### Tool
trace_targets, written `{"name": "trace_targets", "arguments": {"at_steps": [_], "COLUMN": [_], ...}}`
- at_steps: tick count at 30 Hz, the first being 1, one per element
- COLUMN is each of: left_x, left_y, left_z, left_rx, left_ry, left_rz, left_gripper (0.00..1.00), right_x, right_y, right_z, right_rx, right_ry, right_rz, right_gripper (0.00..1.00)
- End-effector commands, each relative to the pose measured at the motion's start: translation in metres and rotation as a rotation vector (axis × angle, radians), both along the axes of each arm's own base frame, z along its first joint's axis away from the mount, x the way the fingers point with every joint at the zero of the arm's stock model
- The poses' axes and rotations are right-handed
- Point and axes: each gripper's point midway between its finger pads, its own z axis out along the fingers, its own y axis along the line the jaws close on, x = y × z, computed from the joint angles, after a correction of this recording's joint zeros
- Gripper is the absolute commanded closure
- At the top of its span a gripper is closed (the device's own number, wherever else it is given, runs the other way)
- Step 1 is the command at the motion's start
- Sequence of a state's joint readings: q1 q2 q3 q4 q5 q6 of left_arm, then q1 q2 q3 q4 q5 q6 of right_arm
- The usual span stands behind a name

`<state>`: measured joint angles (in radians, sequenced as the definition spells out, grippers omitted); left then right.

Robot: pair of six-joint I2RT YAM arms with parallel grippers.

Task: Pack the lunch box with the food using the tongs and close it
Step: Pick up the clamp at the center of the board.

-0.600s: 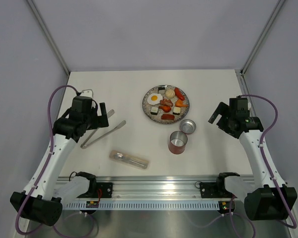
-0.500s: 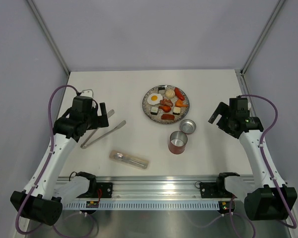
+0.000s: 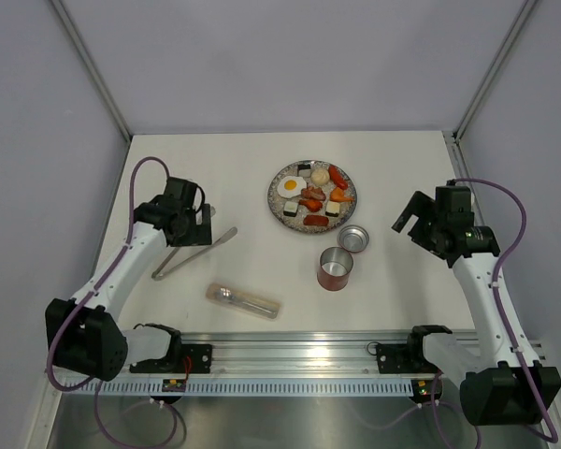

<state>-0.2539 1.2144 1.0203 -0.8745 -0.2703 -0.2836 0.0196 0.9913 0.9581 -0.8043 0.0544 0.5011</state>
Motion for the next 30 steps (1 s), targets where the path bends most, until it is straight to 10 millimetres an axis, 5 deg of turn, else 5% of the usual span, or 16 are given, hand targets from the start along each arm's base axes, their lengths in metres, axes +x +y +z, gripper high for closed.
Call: {"name": "trace_targets", "arguments": {"at_steps": [1,7,11,16,23,30], "left_x": [0.005,0.014,0.021,0.03,0.057,0.086], "left_y": [0.0,-0.018,-0.05,-0.056,-0.061,-0.064], "left_z": [-0.009,-0.035,-0.044,-0.062,-0.078,-0.084], "left_rx": [0.021,-0.041,-0.182,-0.159,-0.134,-0.099], "left_ry": [0.021,0.083,0.069,0.111,0.143,0.155], "left_rz": [-0.016,-0.072,-0.172,-0.189,-0.19,-0.217], "left_gripper": [0.01,0.01,0.01,0.04,0.25,0.59], "right_x": [0.004,0.005,0.007,0.008,0.008,0.003], "right_y": [0.009,0.015,0.018,0.018,0.02,0.016], "right_z": [0.006,-0.001,-0.004,-0.004,-0.003,-0.002], "right_rx": [0.027,0.061,0.069,0.071,0.078,0.066], "right_ry": [-0.04,-0.032,-0.025,-0.015,-0.017,-0.014], "right_rz": [0.042,0.057,0.07,0.074,0.076,0.062], "right_gripper": [0.01,0.0,0.01,0.01,0.0,0.0]}}
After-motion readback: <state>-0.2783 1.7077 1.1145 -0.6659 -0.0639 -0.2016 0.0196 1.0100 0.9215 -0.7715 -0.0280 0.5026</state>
